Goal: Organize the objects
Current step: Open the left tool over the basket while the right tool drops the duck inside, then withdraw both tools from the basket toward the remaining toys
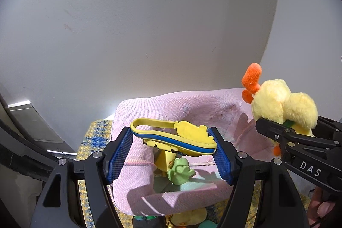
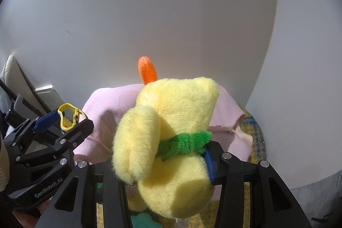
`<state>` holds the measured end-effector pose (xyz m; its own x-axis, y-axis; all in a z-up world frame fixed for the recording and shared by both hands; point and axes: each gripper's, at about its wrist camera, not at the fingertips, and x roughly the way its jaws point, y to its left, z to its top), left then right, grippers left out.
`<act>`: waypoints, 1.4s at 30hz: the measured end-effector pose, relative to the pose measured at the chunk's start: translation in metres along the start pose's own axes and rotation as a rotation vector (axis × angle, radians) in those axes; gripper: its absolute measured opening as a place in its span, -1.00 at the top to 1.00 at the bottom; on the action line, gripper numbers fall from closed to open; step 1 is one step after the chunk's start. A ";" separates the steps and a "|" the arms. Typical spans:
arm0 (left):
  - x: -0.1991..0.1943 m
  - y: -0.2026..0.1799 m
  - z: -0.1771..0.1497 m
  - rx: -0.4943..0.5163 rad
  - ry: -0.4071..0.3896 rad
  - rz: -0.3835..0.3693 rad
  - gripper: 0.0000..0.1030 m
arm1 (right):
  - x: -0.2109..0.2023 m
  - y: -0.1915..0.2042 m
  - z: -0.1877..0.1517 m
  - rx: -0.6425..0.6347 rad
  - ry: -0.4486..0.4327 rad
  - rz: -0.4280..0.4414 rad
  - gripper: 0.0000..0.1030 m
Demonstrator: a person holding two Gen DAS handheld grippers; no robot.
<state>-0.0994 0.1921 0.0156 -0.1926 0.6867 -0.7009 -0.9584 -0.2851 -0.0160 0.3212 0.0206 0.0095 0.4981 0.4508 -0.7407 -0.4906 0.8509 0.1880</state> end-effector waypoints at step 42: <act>-0.067 0.030 -0.061 -0.052 -0.016 0.064 -0.99 | -0.062 0.013 -0.073 0.010 -0.043 -0.046 -0.57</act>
<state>-0.1020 0.0965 0.0188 -0.2573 0.6762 -0.6903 -0.9317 -0.3631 -0.0085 0.2314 -0.0165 0.0107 0.5503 0.4220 -0.7204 -0.4594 0.8735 0.1608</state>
